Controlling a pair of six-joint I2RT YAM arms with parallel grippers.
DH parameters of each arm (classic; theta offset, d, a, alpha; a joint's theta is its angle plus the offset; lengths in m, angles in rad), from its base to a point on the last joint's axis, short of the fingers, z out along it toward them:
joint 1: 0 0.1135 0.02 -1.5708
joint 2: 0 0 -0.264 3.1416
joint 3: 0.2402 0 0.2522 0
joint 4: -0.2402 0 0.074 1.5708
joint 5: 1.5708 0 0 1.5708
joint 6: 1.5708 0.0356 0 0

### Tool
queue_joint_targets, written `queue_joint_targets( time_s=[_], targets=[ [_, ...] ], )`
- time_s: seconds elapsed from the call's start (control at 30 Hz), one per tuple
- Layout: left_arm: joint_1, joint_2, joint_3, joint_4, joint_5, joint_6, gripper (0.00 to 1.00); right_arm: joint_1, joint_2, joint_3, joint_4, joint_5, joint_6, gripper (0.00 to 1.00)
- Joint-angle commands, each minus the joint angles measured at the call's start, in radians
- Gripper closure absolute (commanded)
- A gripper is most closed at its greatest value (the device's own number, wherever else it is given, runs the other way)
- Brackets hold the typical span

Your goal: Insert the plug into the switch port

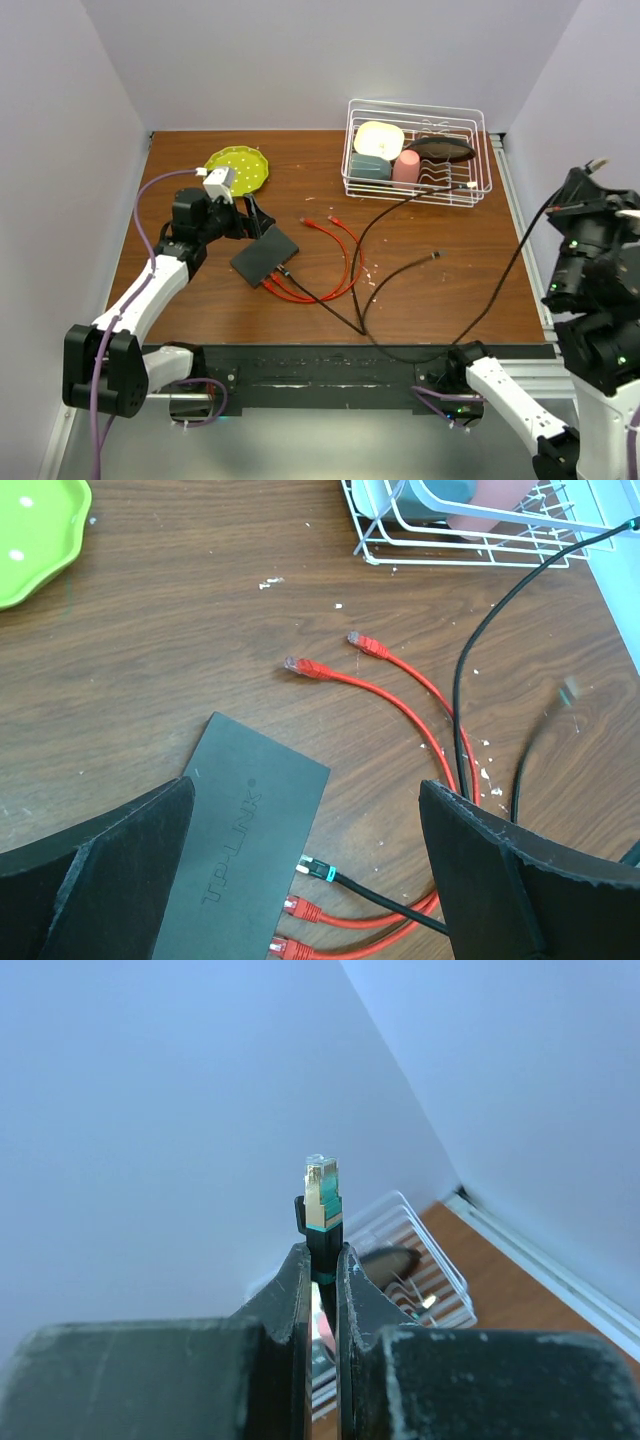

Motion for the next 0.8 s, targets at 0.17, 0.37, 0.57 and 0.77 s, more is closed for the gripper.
queue_joint_targets(
  time_s=[0.17,0.37,0.57,0.77],
  targets=[
    [-0.001,0.013,0.023,0.084,0.048,-0.032,0.0,0.001,0.062,0.064,0.122,-0.417,-0.11,1.0],
    [-0.001,0.014,0.009,0.14,0.125,-0.063,0.0,0.0,0.137,-0.047,0.103,-0.769,-0.127,1.0],
    [-0.001,0.007,0.015,0.187,0.199,-0.095,0.0,0.003,0.192,-0.214,0.086,-0.958,-0.121,1.0],
    [-0.001,-0.047,-0.026,0.3,0.234,-0.167,0.0,0.044,0.169,-0.376,0.112,-0.966,-0.113,1.0]
  ],
)
